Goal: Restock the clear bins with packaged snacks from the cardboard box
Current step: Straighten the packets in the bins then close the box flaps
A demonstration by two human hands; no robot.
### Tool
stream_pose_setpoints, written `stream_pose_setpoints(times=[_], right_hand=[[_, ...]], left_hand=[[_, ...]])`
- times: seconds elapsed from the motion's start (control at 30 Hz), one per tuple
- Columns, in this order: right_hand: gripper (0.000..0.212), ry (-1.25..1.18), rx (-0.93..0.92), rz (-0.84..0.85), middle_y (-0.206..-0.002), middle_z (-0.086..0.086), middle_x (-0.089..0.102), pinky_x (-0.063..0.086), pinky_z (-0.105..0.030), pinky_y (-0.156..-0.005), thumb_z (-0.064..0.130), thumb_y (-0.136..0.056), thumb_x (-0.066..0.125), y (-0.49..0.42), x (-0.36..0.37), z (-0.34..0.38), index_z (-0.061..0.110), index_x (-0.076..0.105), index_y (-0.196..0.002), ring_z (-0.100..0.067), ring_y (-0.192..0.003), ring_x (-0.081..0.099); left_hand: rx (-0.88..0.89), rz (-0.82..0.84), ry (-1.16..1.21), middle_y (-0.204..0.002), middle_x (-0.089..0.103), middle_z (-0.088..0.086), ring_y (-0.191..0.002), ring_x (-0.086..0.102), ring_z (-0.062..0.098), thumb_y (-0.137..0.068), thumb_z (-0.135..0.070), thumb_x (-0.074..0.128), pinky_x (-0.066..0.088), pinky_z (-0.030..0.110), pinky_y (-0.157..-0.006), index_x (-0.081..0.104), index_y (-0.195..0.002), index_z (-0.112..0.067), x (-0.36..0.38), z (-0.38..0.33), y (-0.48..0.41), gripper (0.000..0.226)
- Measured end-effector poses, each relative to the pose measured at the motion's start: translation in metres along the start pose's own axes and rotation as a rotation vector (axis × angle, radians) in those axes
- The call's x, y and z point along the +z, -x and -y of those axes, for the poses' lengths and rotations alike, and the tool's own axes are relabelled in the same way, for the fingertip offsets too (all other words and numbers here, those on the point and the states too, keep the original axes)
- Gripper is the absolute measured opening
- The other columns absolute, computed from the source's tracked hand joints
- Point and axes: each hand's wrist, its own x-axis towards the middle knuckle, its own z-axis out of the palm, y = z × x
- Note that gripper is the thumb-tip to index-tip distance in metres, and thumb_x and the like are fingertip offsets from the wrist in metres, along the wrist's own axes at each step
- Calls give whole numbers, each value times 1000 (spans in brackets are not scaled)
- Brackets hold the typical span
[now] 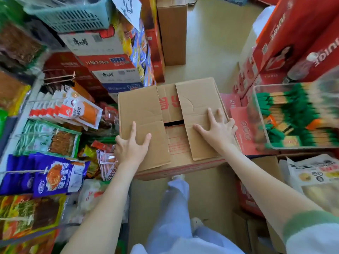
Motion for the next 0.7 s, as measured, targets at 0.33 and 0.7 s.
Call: stream_pose_setpoints(times=[0.33,0.7], right_hand=[[84,-7,138,-30,-160,4,3,18,-55,-109,83,-77,29,-221,-73,8,45,8,-148,-46,-133,19],[82,-93,255,-42,-159,7,8,16,-54,-109,81,-76,39,-468,-122,-38,49,14,-147,-44,-133,20]], left_hand=[[140,80,-15,-138,26,22,-123,39,42,-82,-76,37,30,45,-108,10,-146,-52,-20,-184,-205,74],[198,128,-65,-142,22,32,-130,31,48,-82,-73,42,24,48,-113,9,-147,-49,11,-396,-385,77]])
